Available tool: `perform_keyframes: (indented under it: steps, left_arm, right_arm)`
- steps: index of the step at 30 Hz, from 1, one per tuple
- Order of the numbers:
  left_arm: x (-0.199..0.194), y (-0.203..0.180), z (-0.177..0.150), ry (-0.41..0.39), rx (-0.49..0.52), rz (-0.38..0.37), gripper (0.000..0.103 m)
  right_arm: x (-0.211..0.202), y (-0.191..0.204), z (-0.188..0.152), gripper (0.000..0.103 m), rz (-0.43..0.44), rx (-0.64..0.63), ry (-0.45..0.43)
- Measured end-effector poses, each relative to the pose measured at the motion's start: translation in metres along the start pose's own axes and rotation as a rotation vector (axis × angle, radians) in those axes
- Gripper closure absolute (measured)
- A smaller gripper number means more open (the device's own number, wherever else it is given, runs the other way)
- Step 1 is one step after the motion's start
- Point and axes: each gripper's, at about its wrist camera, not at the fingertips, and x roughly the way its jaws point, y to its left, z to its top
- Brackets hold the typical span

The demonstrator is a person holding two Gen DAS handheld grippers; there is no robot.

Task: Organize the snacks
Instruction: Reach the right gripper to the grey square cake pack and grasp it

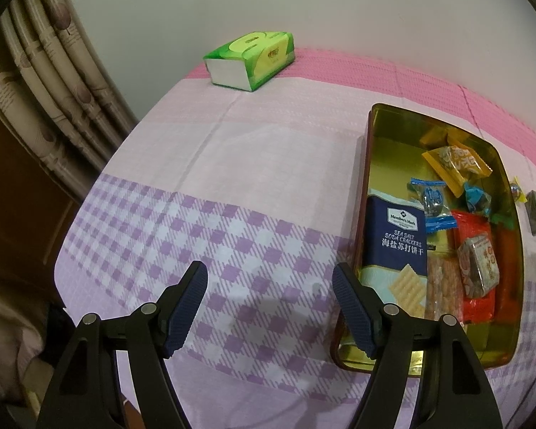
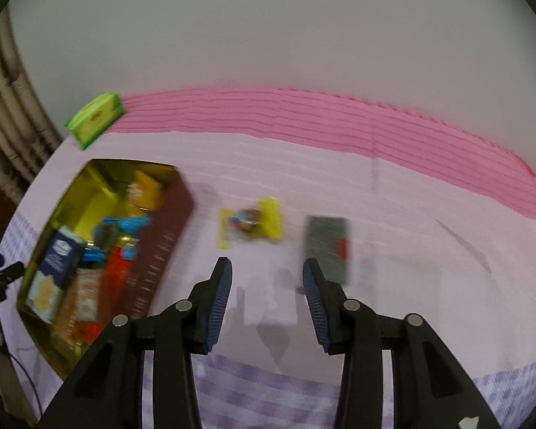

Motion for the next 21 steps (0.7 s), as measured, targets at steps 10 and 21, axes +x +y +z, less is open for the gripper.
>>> perform_keyframes:
  steps: [10, 21]
  left_arm:
    - [-0.002, -0.002, 0.001, -0.043, 0.014, 0.01, 0.03]
    - [-0.012, -0.019, 0.013, -0.071, 0.051, 0.006, 0.03]
  right_arm:
    - [0.024, -0.029, -0.001, 0.06, 0.0, 0.056, 0.01]
    - [0.057, -0.039, 0.007, 0.062, -0.008, 0.035, -0.002]
